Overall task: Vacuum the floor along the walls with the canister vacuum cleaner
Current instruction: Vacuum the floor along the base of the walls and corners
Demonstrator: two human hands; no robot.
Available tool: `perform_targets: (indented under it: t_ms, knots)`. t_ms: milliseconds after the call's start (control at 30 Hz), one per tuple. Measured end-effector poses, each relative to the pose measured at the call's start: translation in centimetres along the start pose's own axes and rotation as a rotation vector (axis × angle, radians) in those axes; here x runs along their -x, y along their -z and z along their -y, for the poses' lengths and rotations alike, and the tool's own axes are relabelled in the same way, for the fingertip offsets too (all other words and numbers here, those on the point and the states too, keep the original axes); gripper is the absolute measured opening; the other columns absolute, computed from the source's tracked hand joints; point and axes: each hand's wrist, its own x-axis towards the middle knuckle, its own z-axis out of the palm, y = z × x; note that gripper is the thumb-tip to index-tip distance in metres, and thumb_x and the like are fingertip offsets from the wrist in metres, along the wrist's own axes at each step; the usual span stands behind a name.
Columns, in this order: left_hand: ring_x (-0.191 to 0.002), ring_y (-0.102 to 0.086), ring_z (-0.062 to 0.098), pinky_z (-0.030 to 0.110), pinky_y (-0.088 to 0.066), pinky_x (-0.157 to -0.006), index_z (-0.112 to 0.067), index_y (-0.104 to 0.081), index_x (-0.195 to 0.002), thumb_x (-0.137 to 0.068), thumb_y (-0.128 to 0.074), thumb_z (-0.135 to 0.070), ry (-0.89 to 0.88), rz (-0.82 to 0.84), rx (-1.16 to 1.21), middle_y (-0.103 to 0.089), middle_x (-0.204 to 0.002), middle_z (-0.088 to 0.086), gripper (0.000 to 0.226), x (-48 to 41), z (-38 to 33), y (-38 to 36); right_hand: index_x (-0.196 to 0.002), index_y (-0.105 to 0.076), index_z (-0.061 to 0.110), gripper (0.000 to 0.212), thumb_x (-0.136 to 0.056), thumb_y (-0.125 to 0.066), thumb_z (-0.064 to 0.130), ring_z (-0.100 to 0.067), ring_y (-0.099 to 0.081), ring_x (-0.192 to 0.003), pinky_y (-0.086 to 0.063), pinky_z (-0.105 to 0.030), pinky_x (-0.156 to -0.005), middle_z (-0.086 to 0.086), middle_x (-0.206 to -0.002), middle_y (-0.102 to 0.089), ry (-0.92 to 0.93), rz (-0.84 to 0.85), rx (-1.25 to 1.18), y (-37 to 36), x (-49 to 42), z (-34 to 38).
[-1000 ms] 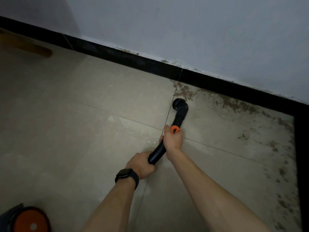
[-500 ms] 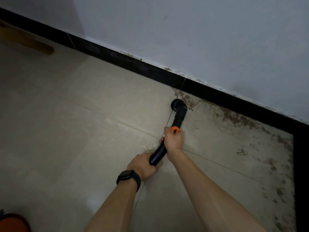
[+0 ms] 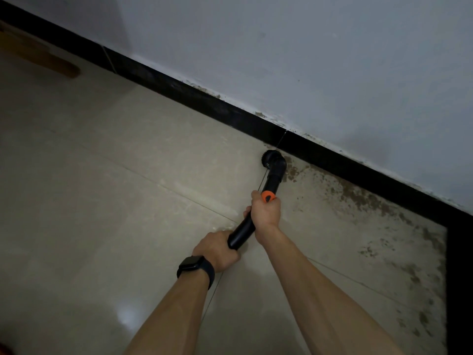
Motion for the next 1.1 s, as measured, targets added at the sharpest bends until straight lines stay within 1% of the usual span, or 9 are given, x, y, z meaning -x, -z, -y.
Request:
perform_targets:
  t_ms: [100, 167, 267, 533, 667, 800, 900, 1000, 1100]
  knots:
    - [-0.080, -0.061, 0.019, 0.024, -0.047, -0.064, -0.029, -0.058, -0.104, -0.080, -0.062, -0.024, 0.004, -0.002, 0.025, -0.061, -0.090, -0.002, 0.024, -0.8, -0.4, 0.3, -0.111, -0.045, 0.013, 0.024, -0.097, -0.064, 0.018, -0.017, -0.052, -0.050, -0.050, -0.028, -0.049, -0.006, -0.074, -0.053, -0.001, 0.010, -0.004, -0.3, -0.7, 0.6]
    - [-0.081, -0.062, 0.019, 0.025, -0.051, -0.067, -0.030, -0.060, -0.106, -0.080, -0.062, -0.025, 0.005, -0.002, 0.036, -0.063, -0.091, -0.002, 0.027, -1.4, -0.6, 0.6, -0.110, -0.045, 0.013, 0.023, -0.097, -0.064, 0.018, -0.015, -0.052, -0.049, -0.050, -0.028, -0.048, -0.006, -0.074, -0.053, 0.004, 0.010, -0.001, -0.5, -1.1, 0.9]
    - [-0.079, -0.062, 0.018, 0.028, -0.055, -0.071, -0.030, -0.059, -0.099, -0.079, -0.061, -0.025, 0.016, -0.008, 0.038, -0.064, -0.090, -0.002, 0.021, -2.2, -0.7, 0.8, -0.108, -0.046, 0.012, 0.023, -0.096, -0.065, 0.018, -0.014, -0.052, -0.046, -0.050, -0.027, -0.048, -0.006, -0.072, -0.052, 0.017, 0.007, 0.007, -1.0, -1.8, 1.2]
    - [-0.072, -0.059, 0.014, 0.024, -0.050, -0.063, -0.026, -0.057, -0.092, -0.081, -0.063, -0.025, 0.036, -0.009, 0.049, -0.059, -0.081, -0.005, 0.013, -3.4, -0.6, 1.8, -0.111, -0.046, 0.013, 0.022, -0.096, -0.062, 0.014, -0.017, -0.054, -0.053, -0.052, -0.029, -0.051, -0.007, -0.076, -0.054, 0.032, 0.022, 0.024, -2.5, -2.7, 1.8]
    - [-0.070, -0.058, 0.014, 0.023, -0.045, -0.058, -0.029, -0.052, -0.079, -0.080, -0.063, -0.023, 0.028, -0.015, 0.036, -0.059, -0.080, -0.004, 0.013, -3.5, -0.2, 2.8, -0.117, -0.045, 0.012, 0.026, -0.095, -0.060, 0.012, -0.018, -0.054, -0.054, -0.052, -0.030, -0.052, -0.007, -0.080, -0.055, 0.023, 0.034, 0.012, -3.2, -2.4, 2.2]
    - [-0.076, -0.062, 0.016, 0.031, -0.056, -0.071, -0.031, -0.057, -0.097, -0.082, -0.062, -0.031, 0.013, -0.114, -0.024, -0.063, -0.086, -0.005, 0.016, -2.5, 0.3, 3.2, -0.111, -0.044, 0.012, 0.026, -0.094, -0.063, 0.010, -0.017, -0.052, -0.050, -0.051, -0.029, -0.049, -0.008, -0.078, -0.052, -0.029, 0.107, -0.030, -3.7, -2.2, 2.4]
    - [-0.078, -0.062, 0.017, 0.032, -0.056, -0.071, -0.030, -0.053, -0.103, -0.082, -0.063, -0.034, -0.007, -0.144, -0.048, -0.062, -0.091, -0.004, 0.024, -1.5, 0.4, 2.7, -0.113, -0.047, 0.011, 0.026, -0.094, -0.064, 0.012, -0.017, -0.053, -0.050, -0.050, -0.027, -0.047, -0.009, -0.080, -0.053, -0.027, 0.139, -0.010, -3.9, -1.8, 2.1]
    - [-0.080, -0.061, 0.017, 0.033, -0.055, -0.068, -0.028, -0.046, -0.108, -0.082, -0.064, -0.034, -0.042, -0.166, -0.151, -0.059, -0.096, -0.003, 0.032, -0.4, 0.8, 2.4, -0.119, -0.047, 0.009, 0.028, -0.097, -0.062, 0.016, -0.018, -0.056, -0.055, -0.049, -0.026, -0.046, -0.010, -0.086, -0.057, -0.029, 0.093, 0.017, -3.5, -0.4, 1.3]
    - [-0.080, -0.061, 0.015, 0.033, -0.055, -0.068, -0.030, -0.044, -0.110, -0.084, -0.063, -0.031, -0.070, -0.107, -0.168, -0.060, -0.095, -0.005, 0.032, 1.1, 2.0, 2.0, -0.119, -0.045, 0.009, 0.029, -0.098, -0.063, 0.019, -0.016, -0.055, -0.053, -0.049, -0.025, -0.046, -0.008, -0.084, -0.057, -0.023, 0.066, -0.029, -2.4, 2.2, 0.0]
